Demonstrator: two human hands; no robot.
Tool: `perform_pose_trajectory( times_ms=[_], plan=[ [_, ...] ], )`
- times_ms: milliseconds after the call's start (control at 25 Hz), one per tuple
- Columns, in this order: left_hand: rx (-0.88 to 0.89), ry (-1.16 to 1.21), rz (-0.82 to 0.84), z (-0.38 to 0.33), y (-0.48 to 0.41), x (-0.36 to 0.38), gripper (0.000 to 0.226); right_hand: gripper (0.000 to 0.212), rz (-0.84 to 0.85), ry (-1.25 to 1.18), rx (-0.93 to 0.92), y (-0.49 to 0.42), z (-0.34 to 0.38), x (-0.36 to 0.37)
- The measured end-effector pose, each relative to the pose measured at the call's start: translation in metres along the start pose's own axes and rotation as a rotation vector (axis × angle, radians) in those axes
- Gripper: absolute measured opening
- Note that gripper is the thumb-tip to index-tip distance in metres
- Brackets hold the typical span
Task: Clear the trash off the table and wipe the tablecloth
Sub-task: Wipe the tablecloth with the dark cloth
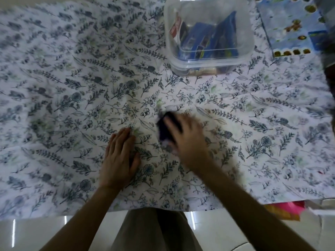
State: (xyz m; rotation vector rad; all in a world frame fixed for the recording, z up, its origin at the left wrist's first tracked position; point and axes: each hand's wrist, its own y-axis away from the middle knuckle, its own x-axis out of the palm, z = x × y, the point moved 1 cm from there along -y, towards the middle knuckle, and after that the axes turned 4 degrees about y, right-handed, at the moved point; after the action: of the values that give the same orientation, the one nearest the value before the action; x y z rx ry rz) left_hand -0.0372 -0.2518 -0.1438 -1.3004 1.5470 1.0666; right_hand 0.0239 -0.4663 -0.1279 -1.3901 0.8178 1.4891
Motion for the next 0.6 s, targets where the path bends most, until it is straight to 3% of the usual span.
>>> perform_pose_trajectory(
  times_ms=[120,200,320,480,600],
  plan=[
    [-0.004,-0.004,0.001,0.000,-0.001,0.000,0.058,0.065,0.111,0.040,-0.409,0.070,0.011,0.009],
    [-0.012,0.001,-0.003,0.000,-0.001,0.001,0.059,0.067,0.120,0.045,-0.446,0.107,-0.025,0.000],
    [-0.017,-0.010,0.006,0.001,0.000,0.001,0.060,0.070,0.116,-0.039,-0.086,0.114,-0.102,-0.025],
    [-0.013,0.006,-0.012,0.001,0.000,0.001,0.059,0.060,0.009,0.090,0.451,0.041,-0.164,-0.039],
    [-0.006,0.013,-0.033,0.000,0.001,0.001,0.058,0.059,-0.054,0.050,0.578,-0.024,-0.139,-0.026]
  ],
)
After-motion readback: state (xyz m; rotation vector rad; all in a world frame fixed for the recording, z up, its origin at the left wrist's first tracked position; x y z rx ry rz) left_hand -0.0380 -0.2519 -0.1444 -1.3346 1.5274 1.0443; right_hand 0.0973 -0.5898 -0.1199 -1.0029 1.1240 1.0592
